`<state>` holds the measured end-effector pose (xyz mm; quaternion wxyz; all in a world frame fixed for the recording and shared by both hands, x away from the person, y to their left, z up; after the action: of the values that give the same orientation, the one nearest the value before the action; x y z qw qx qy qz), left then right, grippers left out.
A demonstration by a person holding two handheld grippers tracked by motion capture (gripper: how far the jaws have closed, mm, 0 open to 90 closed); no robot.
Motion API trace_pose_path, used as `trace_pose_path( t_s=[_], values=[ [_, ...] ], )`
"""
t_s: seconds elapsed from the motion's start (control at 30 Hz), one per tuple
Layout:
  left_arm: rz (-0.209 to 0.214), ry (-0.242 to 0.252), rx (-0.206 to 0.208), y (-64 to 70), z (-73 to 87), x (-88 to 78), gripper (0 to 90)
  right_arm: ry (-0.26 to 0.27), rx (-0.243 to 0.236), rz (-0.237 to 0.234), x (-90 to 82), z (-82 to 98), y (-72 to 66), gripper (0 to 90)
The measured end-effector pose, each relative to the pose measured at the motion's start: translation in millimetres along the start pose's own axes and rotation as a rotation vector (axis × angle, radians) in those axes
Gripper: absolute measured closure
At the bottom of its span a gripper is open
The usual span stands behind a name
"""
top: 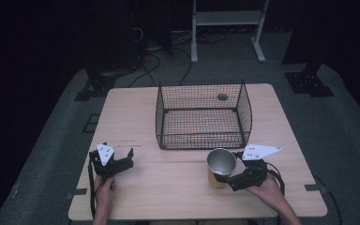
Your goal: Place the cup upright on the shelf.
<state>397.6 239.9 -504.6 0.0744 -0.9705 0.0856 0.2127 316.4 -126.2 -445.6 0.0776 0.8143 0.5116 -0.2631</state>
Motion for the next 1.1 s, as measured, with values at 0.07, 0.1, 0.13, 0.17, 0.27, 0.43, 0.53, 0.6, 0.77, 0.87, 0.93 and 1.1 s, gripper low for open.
trace_pose_path(
  t_s=[0.07, 0.1, 0.13, 0.17, 0.27, 0.43, 0.53, 0.6, 0.77, 0.87, 0.93, 1.1],
  values=[
    [0.000, 0.000, 0.000, 0.0, 0.0, 0.0, 0.0, 0.003, 0.004, -0.005, -1.8, -2.5, 1.0, 12.4],
    [0.001, 0.001, 0.001, 0.2, -0.1, 0.0, 0.0, 0.002, 0.004, -0.004, -3.3, -5.2, 1.9, 12.4],
    [0.000, 0.001, 0.001, 0.2, -0.1, 0.0, 0.0, 0.001, 0.003, -0.004, -3.8, -6.3, 1.9, 12.4],
    [0.000, 0.001, 0.001, 0.2, -0.1, 0.0, 0.0, 0.000, 0.000, -0.006, -4.5, -7.8, 1.8, 12.4],
    [0.000, 0.000, 0.000, 0.1, 0.0, -0.1, 0.0, 0.002, -0.004, -0.014, -6.6, -13.3, 1.2, 12.4],
    [0.000, 0.001, 0.000, 0.2, -0.1, 0.0, 0.0, 0.007, -0.007, -0.022, -10.1, -26.2, 1.8, 12.4],
    [0.000, 0.000, 0.001, 0.0, 0.1, -0.1, 0.0, 0.009, -0.010, -0.024, -11.6, -33.5, 3.2, 12.4],
    [0.000, 0.000, 0.001, 0.0, 0.1, -0.3, 0.0, 0.014, -0.008, -0.027, -12.6, -39.0, 5.1, 12.4],
    [-0.001, 0.000, 0.001, 0.0, 0.1, -0.3, 0.0, 0.012, -0.015, -0.029, -15.4, -52.8, 9.1, 12.4],
    [-0.001, 0.000, 0.001, -0.1, 0.1, -0.3, 0.0, 0.014, -0.013, -0.034, -16.2, -59.0, 11.3, 12.4],
    [0.000, 0.000, 0.002, 0.1, 0.1, -0.3, 0.0, 0.011, -0.010, -0.037, -16.3, -63.8, 13.7, 12.4],
    [0.000, 0.000, 0.001, 0.1, 0.1, -0.3, 0.0, 0.015, -0.007, -0.039, -17.5, -74.8, 19.1, 12.4]
  ],
)
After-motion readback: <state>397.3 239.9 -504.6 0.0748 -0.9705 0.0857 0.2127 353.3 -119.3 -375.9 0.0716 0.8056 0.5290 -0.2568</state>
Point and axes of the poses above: each handheld gripper's, and its own axes: x roughly forward along the jaws, z roughly out of its underside, y roughly to its right, the point moved 9 cm from there along x, roughly forward along the jaws, and after that the axes turned 5 degrees about -y, right-handed, at the moved point
